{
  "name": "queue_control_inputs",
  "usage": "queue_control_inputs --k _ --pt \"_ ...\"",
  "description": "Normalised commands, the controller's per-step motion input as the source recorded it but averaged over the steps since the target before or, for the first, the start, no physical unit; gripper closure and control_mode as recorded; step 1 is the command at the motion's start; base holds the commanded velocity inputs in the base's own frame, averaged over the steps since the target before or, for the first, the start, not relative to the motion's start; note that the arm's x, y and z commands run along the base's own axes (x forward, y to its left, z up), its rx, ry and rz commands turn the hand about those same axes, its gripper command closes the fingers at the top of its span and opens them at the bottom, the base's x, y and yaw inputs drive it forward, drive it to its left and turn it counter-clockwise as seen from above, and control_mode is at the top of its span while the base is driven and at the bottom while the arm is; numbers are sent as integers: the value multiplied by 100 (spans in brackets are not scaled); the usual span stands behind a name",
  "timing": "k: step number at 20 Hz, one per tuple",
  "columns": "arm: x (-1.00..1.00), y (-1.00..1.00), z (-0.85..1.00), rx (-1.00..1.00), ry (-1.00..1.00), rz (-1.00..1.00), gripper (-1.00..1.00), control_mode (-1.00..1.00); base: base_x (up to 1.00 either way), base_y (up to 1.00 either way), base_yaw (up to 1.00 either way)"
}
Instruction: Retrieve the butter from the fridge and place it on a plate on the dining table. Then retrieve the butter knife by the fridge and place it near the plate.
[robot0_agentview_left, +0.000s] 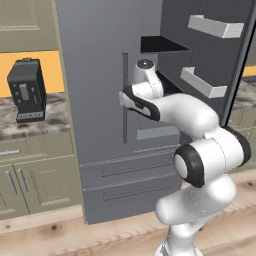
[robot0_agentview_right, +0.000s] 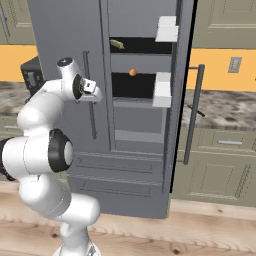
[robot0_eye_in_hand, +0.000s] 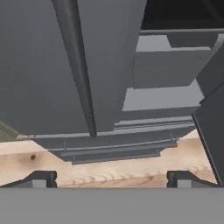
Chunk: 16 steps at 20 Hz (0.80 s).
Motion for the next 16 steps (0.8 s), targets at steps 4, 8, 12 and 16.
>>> queue_control_inputs --k 4,8,12,16 --pt "35 43 15 -11 -12 6 -100 -100 0 0 0" --pt "51 8 1 -2 -14 3 -100 -100 0 0 0" --pt "49 0 0 0 -22 0 -100 -100 0 0 0" --pt "46 0 0 0 -22 0 -100 -100 0 0 0"
